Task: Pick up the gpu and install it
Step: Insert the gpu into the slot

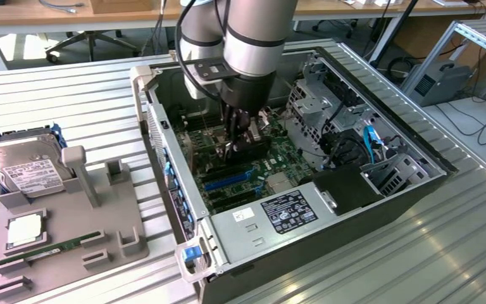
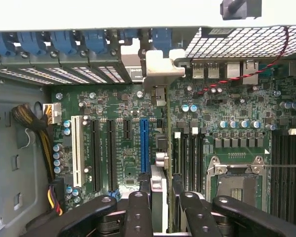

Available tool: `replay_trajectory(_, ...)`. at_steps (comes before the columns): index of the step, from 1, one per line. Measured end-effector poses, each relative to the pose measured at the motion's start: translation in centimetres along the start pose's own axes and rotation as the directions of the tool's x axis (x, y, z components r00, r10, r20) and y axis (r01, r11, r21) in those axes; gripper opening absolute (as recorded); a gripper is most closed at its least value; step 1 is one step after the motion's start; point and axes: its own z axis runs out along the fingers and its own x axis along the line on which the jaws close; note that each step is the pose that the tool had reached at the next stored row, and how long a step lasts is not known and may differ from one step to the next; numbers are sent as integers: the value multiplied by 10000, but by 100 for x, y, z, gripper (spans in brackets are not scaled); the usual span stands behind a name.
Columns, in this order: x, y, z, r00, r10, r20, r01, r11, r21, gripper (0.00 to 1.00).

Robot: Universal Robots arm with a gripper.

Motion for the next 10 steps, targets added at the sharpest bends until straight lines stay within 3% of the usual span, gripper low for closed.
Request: replay_trajectory(10,-44,0,0,10000,0,1,0,10000,0,27)
